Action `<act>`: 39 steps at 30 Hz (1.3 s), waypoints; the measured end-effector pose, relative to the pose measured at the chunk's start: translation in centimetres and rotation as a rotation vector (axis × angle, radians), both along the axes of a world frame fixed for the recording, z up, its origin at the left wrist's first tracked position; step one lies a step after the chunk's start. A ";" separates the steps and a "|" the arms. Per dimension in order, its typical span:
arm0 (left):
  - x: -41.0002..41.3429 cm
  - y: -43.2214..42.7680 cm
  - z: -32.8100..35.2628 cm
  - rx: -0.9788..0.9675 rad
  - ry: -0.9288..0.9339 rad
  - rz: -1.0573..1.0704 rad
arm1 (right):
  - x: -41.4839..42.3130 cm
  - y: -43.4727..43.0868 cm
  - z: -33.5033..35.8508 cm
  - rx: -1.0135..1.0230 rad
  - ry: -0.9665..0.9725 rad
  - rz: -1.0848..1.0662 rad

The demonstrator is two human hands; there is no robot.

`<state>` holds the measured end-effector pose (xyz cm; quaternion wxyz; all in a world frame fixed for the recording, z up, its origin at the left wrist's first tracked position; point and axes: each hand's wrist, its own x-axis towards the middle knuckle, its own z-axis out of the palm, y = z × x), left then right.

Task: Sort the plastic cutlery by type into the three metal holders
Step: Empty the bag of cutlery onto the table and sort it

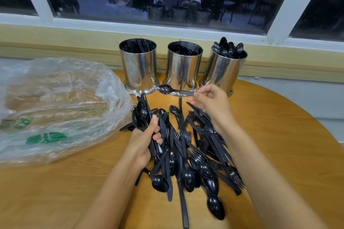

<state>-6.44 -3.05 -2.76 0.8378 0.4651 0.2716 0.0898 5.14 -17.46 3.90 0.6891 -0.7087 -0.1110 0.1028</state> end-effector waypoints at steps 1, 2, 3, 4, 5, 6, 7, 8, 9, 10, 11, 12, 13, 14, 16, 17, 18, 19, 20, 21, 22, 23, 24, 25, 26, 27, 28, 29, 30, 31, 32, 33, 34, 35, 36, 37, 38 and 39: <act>0.1 -0.2 -0.1 0.024 0.010 0.002 | -1.1 -0.1 -0.4 0.039 0.073 0.022; 0.2 -0.4 -0.1 0.039 0.020 0.006 | -2.3 -0.1 -1.0 0.048 0.125 0.035; 0.4 -0.6 -0.2 0.053 0.030 0.008 | -3.5 0.1 -1.7 0.037 0.154 0.036; 0.5 -0.8 -0.2 0.063 0.034 0.013 | -4.6 0.3 -2.5 0.013 0.165 0.033; 0.6 -0.9 -0.2 0.068 0.029 0.018 | -5.6 0.5 -3.1 -0.012 0.168 0.036; 0.7 -1.1 -0.1 0.079 0.033 0.017 | -6.3 0.7 -3.6 -0.040 0.164 0.054; 0.8 -1.2 0.0 0.098 0.044 0.013 | -6.8 0.9 -4.0 -0.067 0.157 0.085; 0.9 -1.2 0.2 0.118 0.052 0.019 | -7.1 1.2 -4.3 -0.089 0.151 0.125; 0.9 -1.2 0.2 0.121 0.052 0.037 | -7.3 1.4 -4.5 -0.108 0.146 0.168; 1.0 -1.1 0.2 0.114 0.047 0.064 | -7.4 1.5 -4.7 -0.132 0.135 0.213; 1.1 -0.8 0.1 0.096 0.042 0.093 | -7.4 1.7 -4.8 -0.162 0.115 0.260; 1.2 -0.6 0.0 0.073 0.020 0.118 | -7.3 1.8 -4.8 -0.194 0.087 0.307; 1.2 -0.3 -0.2 0.036 -0.003 0.136 | -6.9 1.9 -4.7 -0.229 0.051 0.348; 1.2 0.0 -0.2 0.005 -0.023 0.143 | -6.2 1.9 -4.7 -0.270 0.009 0.366; 1.3 0.9 -0.5 -0.069 -0.041 0.145 | -4.0 2.1 -4.7 -0.386 -0.112 0.292; 1.3 1.2 -0.6 -0.100 -0.050 0.139 | -2.7 2.3 -4.9 -0.456 -0.186 0.227; 1.3 1.4 -0.8 -0.119 -0.057 0.124 | -1.2 2.6 -5.1 -0.528 -0.250 0.172; 1.2 1.5 -0.8 -0.123 -0.054 0.110 | 0.1 2.9 -5.4 -0.601 -0.295 0.141; 1.1 1.6 -0.8 -0.121 -0.045 0.101 | 1.2 3.3 -5.7 -0.680 -0.321 0.141; 1.0 1.6 -0.8 -0.113 -0.041 0.096 | 2.1 3.7 -6.0 -0.761 -0.344 0.165; 0.9 1.6 -0.8 -0.105 -0.040 0.090 | 2.8 4.2 -6.4 -0.840 -0.367 0.201; 0.8 1.6 -0.8 -0.094 -0.033 0.085 | 3.3 4.6 -6.7 -0.907 -0.388 0.234; 0.7 1.5 -0.7 -0.082 -0.027 0.083 | 3.6 5.0 -6.9 -0.964 -0.399 0.253; 0.5 1.6 -0.6 -0.070 -0.023 0.080 | 3.8 5.5 -7.0 -1.014 -0.413 0.259; 0.5 1.5 -0.6 -0.065 -0.022 0.075 | 4.0 5.8 -7.0 -1.063 -0.432 0.259; 0.4 1.5 -0.6 -0.062 -0.020 0.071 | 4.1 6.1 -6.9 -1.106 -0.451 0.261; 0.3 1.6 -0.5 -0.057 -0.020 0.065 | 4.2 6.4 -6.8 -1.147 -0.469 0.262; 0.2 1.6 -0.5 -0.052 -0.017 0.061 | 4.3 6.6 -6.6 -1.186 -0.487 0.264; 0.1 1.5 -0.5 -0.048 -0.014 0.058 | 4.4 6.7 -6.5 -1.223 -0.501 0.265; 0.0 1.5 -0.5 -0.047 -0.011 0.059 | 4.4 6.9 -6.4 -1.258 -0.513 0.260; 0.0 1.5 -0.4 -0.050 -0.013 0.062 | 4.5 7.0 -6.4 -1.291 -0.514 0.252; -0.1 1.4 -0.4 -0.052 -0.016 0.062 | 4.6 7.2 -6.3 -1.316 -0.513 0.240; -0.2 1.3 -0.4 -0.056 -0.019 0.062 | 4.6 7.3 -6.3 -1.332 -0.509 0.228; -0.2 1.3 -0.3 -0.061 -0.019 0.059 | 4.8 7.4 -6.3 -1.332 -0.500 0.216; -0.3 1.2 -0.3 -0.068 -0.019 0.055 | 5.0 7.5 -6.3 -1.316 -0.475 0.201; -0.3 1.2 -0.2 -0.074 -0.017 0.052 | 5.3 7.4 -6.2 -1.280 -0.437 0.180; -0.4 1.3 -0.2 -0.078 -0.015 0.050 | 5.7 7.3 -6.1 -1.222 -0.399 0.153; -0.4 1.4 -0.2 -0.081 -0.012 0.047 | 6.2 7.0 -5.9 -1.151 -0.363 0.125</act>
